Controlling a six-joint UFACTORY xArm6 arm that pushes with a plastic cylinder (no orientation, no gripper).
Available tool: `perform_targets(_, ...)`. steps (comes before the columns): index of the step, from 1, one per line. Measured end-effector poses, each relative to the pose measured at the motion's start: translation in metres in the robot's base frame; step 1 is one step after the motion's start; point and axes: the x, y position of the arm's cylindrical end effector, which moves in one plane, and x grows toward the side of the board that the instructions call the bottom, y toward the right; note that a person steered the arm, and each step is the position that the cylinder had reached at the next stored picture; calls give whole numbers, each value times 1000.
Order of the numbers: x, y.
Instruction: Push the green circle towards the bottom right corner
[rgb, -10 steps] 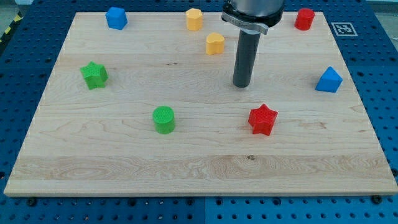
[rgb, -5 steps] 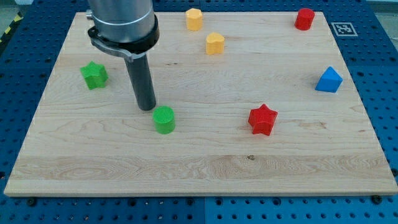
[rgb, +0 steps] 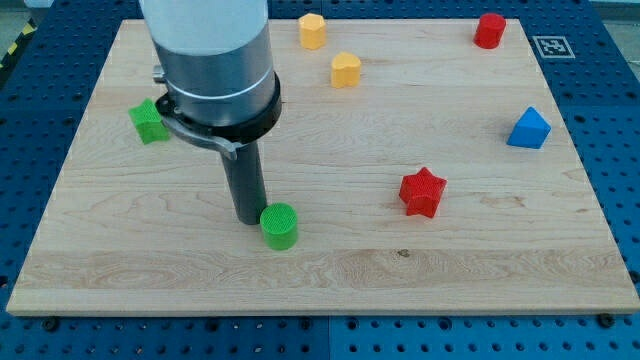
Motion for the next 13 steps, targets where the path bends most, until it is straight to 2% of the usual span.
perform_targets(2, 15, -13)
perform_targets(3, 15, 6)
perform_targets(8, 21, 179)
perform_targets(13, 21, 258)
